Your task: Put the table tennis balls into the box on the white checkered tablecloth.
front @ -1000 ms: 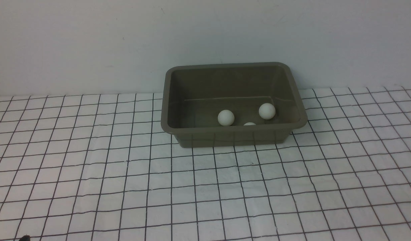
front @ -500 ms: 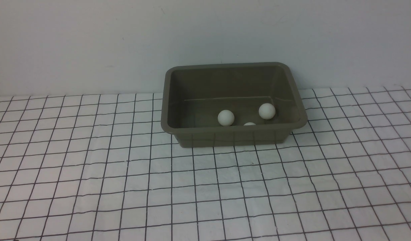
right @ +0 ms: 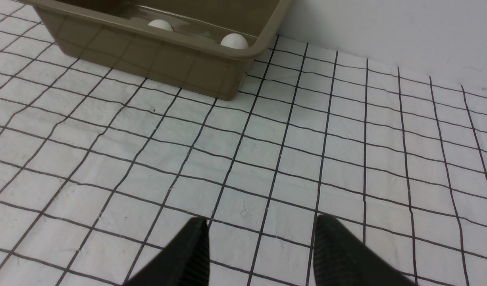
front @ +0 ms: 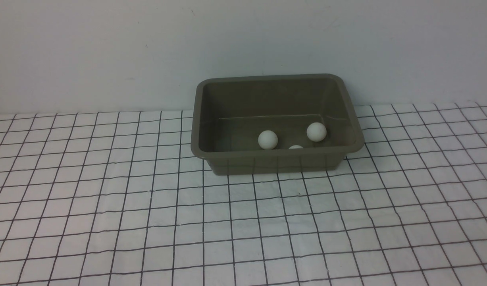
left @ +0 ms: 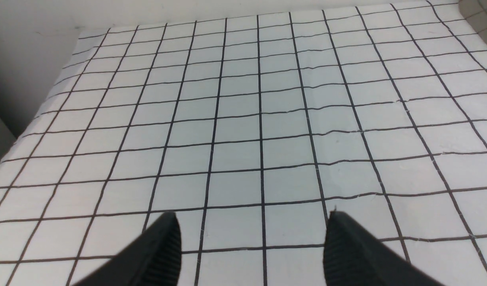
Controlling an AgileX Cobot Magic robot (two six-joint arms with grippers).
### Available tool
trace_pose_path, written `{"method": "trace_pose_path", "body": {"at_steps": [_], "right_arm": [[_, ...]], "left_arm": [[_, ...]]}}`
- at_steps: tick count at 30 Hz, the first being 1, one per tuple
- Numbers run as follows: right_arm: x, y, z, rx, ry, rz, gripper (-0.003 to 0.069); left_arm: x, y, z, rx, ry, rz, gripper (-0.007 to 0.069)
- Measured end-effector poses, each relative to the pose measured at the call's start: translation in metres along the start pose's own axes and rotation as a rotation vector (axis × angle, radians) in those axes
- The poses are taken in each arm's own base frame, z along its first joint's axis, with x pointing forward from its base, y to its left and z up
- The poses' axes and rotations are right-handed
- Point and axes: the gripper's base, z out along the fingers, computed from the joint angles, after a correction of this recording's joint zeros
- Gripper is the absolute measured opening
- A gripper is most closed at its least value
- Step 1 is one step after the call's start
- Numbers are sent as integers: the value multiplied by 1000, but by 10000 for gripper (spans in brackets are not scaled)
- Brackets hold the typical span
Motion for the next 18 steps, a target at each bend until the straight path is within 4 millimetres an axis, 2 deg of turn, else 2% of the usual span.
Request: {"method": "trace_pose_path", "body": {"at_steps": [5, 18], "right_arm": [[0, 0, 0, 0, 0, 0, 337], [0, 0, 0, 0, 0, 0, 337]], "left_arm": [[-1, -1, 0, 8, -20, -66, 436], [-1, -1, 1, 8, -20, -66, 436]]}}
